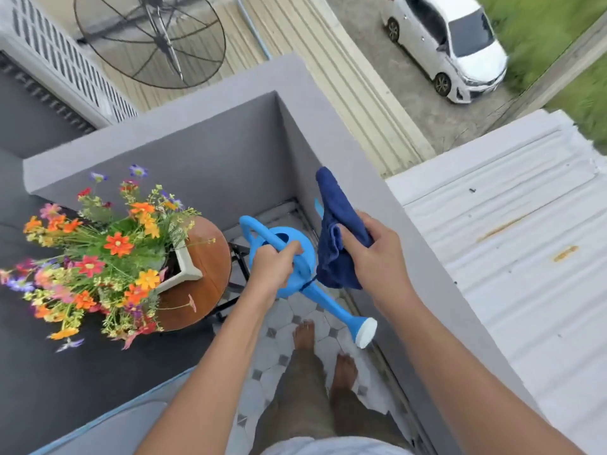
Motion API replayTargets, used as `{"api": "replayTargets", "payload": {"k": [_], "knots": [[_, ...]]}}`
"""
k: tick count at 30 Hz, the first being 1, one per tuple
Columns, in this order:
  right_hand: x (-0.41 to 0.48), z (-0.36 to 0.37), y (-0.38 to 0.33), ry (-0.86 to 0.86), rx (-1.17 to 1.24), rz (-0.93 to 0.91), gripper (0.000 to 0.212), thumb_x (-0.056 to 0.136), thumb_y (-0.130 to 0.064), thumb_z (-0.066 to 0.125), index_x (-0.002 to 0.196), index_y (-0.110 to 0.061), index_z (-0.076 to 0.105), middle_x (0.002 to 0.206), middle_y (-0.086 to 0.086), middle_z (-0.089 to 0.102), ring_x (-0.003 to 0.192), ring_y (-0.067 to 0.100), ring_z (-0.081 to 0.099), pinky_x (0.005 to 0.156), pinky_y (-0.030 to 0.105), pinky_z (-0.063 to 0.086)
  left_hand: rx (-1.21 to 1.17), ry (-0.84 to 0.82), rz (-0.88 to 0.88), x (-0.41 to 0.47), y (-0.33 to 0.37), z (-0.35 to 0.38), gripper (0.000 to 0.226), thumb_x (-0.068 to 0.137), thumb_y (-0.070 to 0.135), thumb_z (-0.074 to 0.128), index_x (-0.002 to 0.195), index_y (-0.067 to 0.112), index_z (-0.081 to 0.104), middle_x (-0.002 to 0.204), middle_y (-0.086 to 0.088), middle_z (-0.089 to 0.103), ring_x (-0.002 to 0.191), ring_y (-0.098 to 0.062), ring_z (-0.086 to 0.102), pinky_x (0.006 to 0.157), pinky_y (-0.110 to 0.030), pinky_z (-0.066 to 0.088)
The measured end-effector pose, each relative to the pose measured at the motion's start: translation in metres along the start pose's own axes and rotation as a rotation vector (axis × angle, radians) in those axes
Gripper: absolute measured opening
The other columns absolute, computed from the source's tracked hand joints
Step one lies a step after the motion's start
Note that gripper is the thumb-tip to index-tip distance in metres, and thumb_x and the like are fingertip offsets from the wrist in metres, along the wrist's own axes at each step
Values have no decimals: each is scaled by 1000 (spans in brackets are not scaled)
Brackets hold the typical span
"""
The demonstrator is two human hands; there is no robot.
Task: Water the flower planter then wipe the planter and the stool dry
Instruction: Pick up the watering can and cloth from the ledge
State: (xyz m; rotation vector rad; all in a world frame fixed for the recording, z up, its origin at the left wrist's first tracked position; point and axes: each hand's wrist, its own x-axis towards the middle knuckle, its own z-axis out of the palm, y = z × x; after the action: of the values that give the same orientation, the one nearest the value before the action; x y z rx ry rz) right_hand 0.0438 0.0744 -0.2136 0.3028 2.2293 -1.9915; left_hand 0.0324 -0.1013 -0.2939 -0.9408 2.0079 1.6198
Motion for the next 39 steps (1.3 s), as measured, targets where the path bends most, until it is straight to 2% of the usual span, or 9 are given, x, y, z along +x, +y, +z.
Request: {"api": "replayTargets", "payload": {"k": [7,11,14,21,26,31,34,36,39], "knots": [[45,79,174,-41,-129,233,35,94,-4,61,127,-15,68,114,-6,73,105,4,66,86,13,49,270,21,-105,154,-123,6,27,63,42,61,64,15,63,52,3,60,49,-16,56,48,-25,37],[73,102,281,-20,-191,351,25,93,5,58,111,-5,72,93,4,73,78,-3,62,71,12,46,410,-23,-115,256,-204,26,34,81,42,61,85,11,75,75,-6,69,73,-25,64,56,-30,43],[92,115,352,26,-243,416,11,91,6,57,90,5,68,75,19,63,69,13,52,62,27,40,483,-73,-97,324,-259,43,34,87,37,60,88,4,72,88,-15,70,87,-31,65,68,-35,46],[125,123,467,96,-140,507,12,94,-6,61,94,-9,72,77,1,67,69,13,59,66,32,50,470,-154,-165,430,-360,95,35,92,29,61,109,-2,65,100,-14,62,98,-33,62,75,-36,44],[140,112,518,49,-36,563,18,97,-13,61,101,-24,74,86,-7,77,80,11,72,69,28,58,497,-141,-178,476,-414,119,34,95,32,56,111,3,62,94,-5,55,81,-19,50,62,-23,32],[147,106,544,-20,57,642,22,98,-14,60,117,-22,71,110,5,76,102,23,73,85,37,60,438,-114,-219,492,-423,127,38,95,36,54,113,2,57,84,-2,56,67,-17,54,48,-23,34],[152,110,545,7,120,693,26,95,-5,57,111,-17,73,108,10,76,96,24,72,90,44,57,407,-66,-281,482,-404,121,52,91,44,53,121,1,56,108,-14,65,90,-29,65,60,-29,44],[156,114,542,26,189,733,32,91,0,51,105,-17,74,100,10,76,89,25,70,88,44,56,236,-47,-291,458,-380,115,65,84,58,53,122,5,55,103,-10,62,89,-26,64,68,-34,50],[167,121,543,-13,326,837,29,83,-5,50,99,-14,72,93,8,74,84,27,69,75,38,57,-140,-227,-349,416,-355,100,78,75,74,53,130,19,55,118,-2,60,104,-21,60,92,-42,51]]}}
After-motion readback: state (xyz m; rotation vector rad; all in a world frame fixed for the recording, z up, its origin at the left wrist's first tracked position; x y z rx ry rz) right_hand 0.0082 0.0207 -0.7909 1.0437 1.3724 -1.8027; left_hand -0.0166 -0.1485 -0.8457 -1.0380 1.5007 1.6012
